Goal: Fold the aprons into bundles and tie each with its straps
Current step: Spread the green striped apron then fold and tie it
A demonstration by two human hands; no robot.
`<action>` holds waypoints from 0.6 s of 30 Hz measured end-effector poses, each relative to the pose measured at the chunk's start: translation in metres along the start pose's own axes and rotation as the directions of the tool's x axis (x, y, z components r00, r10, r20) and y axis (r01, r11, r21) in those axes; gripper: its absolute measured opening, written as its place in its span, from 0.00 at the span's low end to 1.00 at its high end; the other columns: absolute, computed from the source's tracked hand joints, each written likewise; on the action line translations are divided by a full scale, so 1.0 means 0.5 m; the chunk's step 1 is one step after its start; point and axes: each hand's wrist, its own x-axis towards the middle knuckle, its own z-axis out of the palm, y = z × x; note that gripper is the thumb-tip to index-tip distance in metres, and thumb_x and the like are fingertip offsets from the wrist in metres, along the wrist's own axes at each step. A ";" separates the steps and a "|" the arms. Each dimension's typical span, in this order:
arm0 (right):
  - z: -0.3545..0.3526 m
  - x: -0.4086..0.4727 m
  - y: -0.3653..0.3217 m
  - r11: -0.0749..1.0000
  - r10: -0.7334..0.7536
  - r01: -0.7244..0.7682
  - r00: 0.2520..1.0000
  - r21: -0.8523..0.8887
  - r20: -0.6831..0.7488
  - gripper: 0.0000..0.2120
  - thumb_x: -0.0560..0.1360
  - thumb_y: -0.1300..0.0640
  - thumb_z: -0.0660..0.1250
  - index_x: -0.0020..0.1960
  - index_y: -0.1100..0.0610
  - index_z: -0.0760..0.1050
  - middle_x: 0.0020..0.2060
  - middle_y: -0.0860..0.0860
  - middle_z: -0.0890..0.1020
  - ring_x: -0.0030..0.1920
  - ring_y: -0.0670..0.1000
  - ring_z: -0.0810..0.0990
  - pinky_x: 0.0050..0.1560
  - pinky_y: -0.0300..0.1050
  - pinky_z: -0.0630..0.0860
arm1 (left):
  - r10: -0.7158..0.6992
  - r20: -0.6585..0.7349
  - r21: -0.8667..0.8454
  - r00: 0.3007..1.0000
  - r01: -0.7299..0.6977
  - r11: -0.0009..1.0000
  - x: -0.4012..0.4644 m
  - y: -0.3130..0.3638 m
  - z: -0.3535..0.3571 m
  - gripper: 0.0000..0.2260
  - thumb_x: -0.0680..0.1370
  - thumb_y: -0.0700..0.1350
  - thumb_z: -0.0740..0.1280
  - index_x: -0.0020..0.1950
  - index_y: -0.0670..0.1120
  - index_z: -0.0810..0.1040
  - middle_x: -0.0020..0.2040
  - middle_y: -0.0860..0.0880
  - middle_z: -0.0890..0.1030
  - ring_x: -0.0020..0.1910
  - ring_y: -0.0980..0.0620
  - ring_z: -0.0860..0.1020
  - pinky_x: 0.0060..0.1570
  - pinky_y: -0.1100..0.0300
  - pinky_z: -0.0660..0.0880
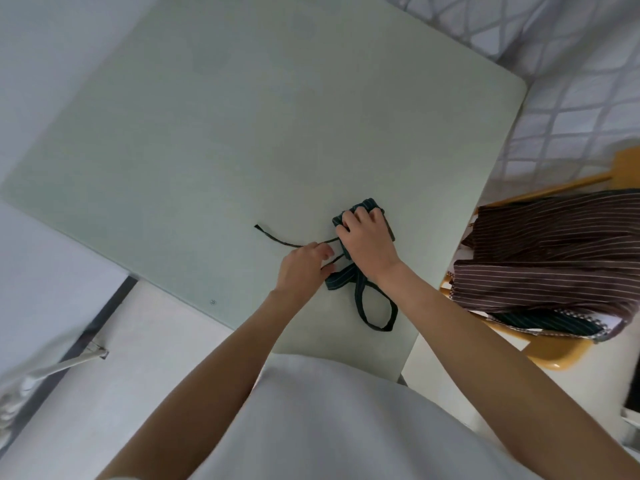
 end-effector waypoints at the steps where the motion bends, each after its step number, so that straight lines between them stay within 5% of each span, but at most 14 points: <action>1: 0.001 0.000 0.000 0.999 -0.030 0.030 0.999 0.014 -0.011 0.09 0.61 0.70 0.70 0.35 0.59 0.75 0.35 0.54 0.77 0.37 0.54 0.75 0.38 0.46 0.72 | -0.039 0.031 0.036 0.999 0.038 0.999 0.006 0.003 0.010 0.11 0.77 0.48 0.65 0.58 0.48 0.76 0.54 0.49 0.79 0.49 0.49 0.78 0.48 0.56 0.73; 5: 0.006 0.000 -0.005 0.968 -0.164 0.157 0.986 0.197 0.021 0.14 0.54 0.74 0.75 0.34 0.61 0.75 0.32 0.56 0.76 0.33 0.53 0.76 0.30 0.42 0.72 | -0.083 0.022 0.205 0.996 0.077 0.976 0.015 0.002 0.018 0.10 0.78 0.40 0.60 0.58 0.46 0.74 0.53 0.46 0.79 0.51 0.46 0.78 0.44 0.57 0.71; 9: 0.011 0.001 -0.018 0.939 -0.088 0.045 0.990 0.341 0.114 0.14 0.56 0.76 0.74 0.35 0.63 0.76 0.31 0.57 0.76 0.30 0.55 0.75 0.22 0.39 0.67 | -0.034 0.040 0.245 0.999 0.023 0.969 0.019 -0.006 0.007 0.10 0.77 0.43 0.60 0.57 0.43 0.74 0.53 0.45 0.78 0.53 0.47 0.75 0.43 0.58 0.69; 13: 0.014 0.008 -0.035 0.909 0.013 -0.086 0.984 0.409 0.178 0.05 0.72 0.71 0.64 0.46 0.63 0.76 0.41 0.59 0.79 0.41 0.58 0.77 0.34 0.49 0.72 | 0.024 0.006 0.246 1.000 -0.024 0.969 0.030 -0.024 -0.026 0.12 0.79 0.46 0.59 0.59 0.43 0.74 0.54 0.44 0.77 0.55 0.46 0.73 0.48 0.56 0.71; 18: 0.001 -0.007 -0.067 0.791 0.179 -0.279 0.957 0.544 0.229 0.08 0.77 0.58 0.64 0.52 0.61 0.77 0.47 0.55 0.79 0.49 0.53 0.75 0.42 0.41 0.65 | 0.048 -0.039 0.078 0.998 -0.045 0.996 0.005 -0.039 -0.053 0.12 0.80 0.46 0.59 0.60 0.47 0.76 0.54 0.47 0.78 0.56 0.49 0.73 0.50 0.57 0.69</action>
